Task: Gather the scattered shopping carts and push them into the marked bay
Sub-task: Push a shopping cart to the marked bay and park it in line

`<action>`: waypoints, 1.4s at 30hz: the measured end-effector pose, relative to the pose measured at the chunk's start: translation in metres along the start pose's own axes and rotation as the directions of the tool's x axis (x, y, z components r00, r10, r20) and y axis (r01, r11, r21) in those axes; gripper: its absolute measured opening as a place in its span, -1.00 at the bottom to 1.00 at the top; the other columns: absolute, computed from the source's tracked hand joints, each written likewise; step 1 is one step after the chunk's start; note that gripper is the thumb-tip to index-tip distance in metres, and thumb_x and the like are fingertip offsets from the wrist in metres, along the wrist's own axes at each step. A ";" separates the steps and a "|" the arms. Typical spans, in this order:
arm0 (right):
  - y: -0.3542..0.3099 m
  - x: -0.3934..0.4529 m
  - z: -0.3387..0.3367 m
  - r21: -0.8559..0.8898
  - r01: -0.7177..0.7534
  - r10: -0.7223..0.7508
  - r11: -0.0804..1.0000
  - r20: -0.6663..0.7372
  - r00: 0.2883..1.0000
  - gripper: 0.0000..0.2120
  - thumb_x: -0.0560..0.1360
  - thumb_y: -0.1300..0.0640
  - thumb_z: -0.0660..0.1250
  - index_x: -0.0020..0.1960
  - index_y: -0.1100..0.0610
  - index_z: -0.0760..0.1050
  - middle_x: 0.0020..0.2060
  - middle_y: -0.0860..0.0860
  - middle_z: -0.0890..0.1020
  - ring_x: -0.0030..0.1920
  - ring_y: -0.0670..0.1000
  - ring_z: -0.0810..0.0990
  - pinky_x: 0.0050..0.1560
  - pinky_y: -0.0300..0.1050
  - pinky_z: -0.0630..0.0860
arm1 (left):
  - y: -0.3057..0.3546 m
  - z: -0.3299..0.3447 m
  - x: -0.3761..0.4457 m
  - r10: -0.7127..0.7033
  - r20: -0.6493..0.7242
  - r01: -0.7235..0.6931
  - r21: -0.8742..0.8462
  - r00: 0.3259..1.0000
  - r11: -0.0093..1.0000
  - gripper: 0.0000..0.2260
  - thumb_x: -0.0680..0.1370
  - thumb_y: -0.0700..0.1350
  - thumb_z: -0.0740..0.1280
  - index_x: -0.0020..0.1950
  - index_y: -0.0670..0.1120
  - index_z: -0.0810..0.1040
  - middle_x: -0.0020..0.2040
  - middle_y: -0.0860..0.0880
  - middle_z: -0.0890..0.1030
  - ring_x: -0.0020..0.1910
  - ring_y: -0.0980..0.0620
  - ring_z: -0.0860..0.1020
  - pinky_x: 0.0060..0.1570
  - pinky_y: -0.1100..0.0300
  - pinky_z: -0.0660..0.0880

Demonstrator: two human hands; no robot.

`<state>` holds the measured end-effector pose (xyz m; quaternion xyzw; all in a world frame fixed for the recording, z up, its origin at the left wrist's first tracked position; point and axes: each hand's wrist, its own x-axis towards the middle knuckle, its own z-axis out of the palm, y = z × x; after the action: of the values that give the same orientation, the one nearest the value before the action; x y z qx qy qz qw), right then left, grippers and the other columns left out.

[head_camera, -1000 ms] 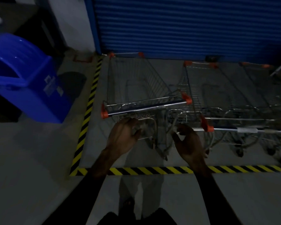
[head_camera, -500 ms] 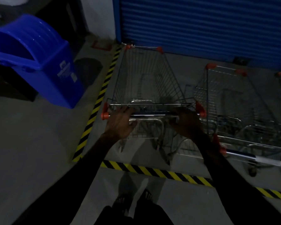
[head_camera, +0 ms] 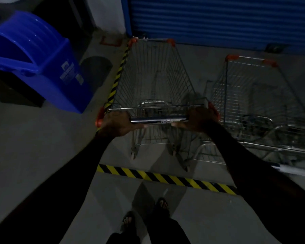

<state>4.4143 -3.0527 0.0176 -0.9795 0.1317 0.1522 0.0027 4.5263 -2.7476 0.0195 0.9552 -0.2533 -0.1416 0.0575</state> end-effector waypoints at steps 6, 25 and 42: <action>-0.022 -0.032 0.014 -0.025 -0.030 0.030 0.999 -0.007 1.000 0.09 0.14 -0.86 -0.19 0.00 -0.08 0.69 -0.02 -0.06 0.74 0.16 0.04 0.67 0.61 0.32 -0.05 | -0.018 0.006 -0.028 0.029 0.035 -0.031 0.038 0.999 0.999 0.02 0.28 0.78 0.08 0.44 0.11 0.59 0.37 -0.10 0.64 0.33 -0.14 0.59 0.35 -0.07 0.51; -0.181 -0.243 0.081 0.043 -0.095 0.096 0.995 -0.029 0.995 0.03 0.04 -0.83 -0.43 -0.36 -0.04 0.46 -0.46 -0.06 0.42 -0.31 0.02 0.53 -0.04 -0.02 0.60 | -0.117 0.034 -0.227 0.180 0.057 -0.186 0.128 0.982 0.974 0.01 0.25 0.80 0.03 0.16 0.00 0.66 0.16 -0.07 0.69 0.21 -0.16 0.63 0.24 -0.09 0.51; -0.237 -0.388 0.106 0.032 -0.094 0.095 0.995 -0.022 0.995 -0.20 0.32 -0.75 -0.02 -0.36 -0.01 0.43 -0.16 0.05 0.69 0.04 0.10 0.69 0.43 0.19 0.36 | -0.125 0.073 -0.380 0.105 0.014 -0.106 0.182 0.994 0.978 -0.09 0.25 0.78 0.08 -0.04 0.01 0.68 -0.02 -0.06 0.71 0.04 -0.11 0.67 0.04 0.06 0.49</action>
<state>4.0877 -2.7197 0.0239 -0.9738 0.1801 0.1384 0.0090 4.2470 -2.4527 0.0186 0.9414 -0.3156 -0.1166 -0.0233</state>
